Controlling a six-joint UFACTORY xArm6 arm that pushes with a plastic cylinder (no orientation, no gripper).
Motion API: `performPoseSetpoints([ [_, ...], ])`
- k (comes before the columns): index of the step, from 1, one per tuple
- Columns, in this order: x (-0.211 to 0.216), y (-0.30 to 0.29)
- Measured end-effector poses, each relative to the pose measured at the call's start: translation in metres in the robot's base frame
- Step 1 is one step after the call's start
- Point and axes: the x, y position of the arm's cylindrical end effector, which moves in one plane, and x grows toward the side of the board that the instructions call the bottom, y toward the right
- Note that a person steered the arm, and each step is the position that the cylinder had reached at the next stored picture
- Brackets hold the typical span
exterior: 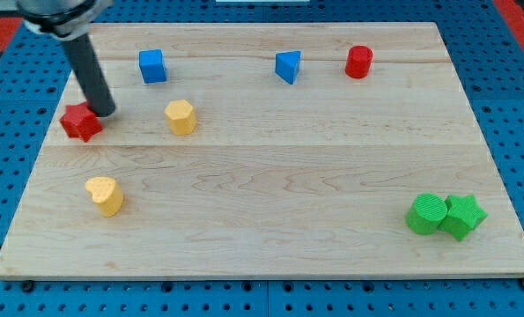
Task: Move your arm to the top right of the red circle
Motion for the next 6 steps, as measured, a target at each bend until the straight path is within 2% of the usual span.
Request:
performPoseSetpoints([
  [1, 0.0, -0.007],
  [2, -0.014, 0.059],
  [3, -0.034, 0.155],
  [5, -0.044, 0.388],
  [6, -0.063, 0.473],
])
